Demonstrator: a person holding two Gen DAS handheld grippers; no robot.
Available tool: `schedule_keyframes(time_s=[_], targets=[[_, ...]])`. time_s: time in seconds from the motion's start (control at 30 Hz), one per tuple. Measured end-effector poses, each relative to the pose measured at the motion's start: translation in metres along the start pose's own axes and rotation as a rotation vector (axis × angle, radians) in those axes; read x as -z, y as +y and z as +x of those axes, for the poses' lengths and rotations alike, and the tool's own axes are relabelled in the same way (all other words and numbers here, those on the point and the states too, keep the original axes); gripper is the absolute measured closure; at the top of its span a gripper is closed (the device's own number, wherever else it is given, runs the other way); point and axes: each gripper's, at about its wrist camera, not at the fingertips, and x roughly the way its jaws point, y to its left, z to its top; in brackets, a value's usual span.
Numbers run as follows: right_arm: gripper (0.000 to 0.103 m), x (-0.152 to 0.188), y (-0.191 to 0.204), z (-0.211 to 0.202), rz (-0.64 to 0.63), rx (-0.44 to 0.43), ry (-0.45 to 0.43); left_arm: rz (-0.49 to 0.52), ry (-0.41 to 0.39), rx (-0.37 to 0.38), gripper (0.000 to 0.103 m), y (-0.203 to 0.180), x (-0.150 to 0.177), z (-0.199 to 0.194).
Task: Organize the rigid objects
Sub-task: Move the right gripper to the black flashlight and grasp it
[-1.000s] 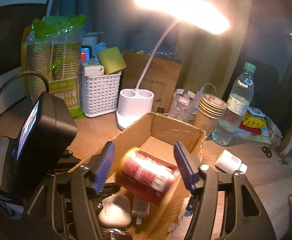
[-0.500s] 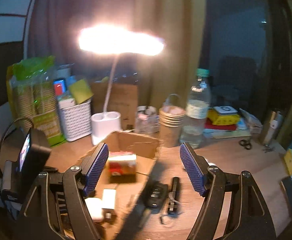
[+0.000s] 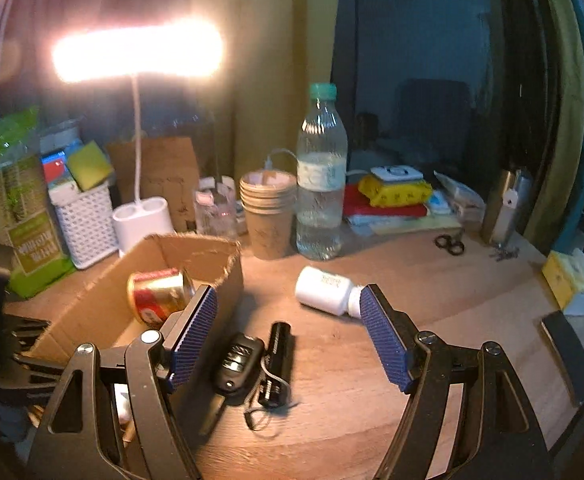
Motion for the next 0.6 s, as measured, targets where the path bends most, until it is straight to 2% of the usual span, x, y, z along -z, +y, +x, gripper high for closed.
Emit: schedule_keyframes(time_s=[0.33,0.5,0.6], targets=[[0.027,0.017,-0.005,0.036,0.015,0.013,0.111,0.0,0.0,0.0,0.07,0.0,0.0,0.0],[0.04,0.024,-0.006,0.047,0.017,0.022,0.165,0.0,0.0,0.0,0.07,0.0,0.0,0.0],[0.041,0.028,-0.006,0.052,0.016,0.02,0.193,0.0,0.0,0.0,0.07,0.0,0.0,0.0]])
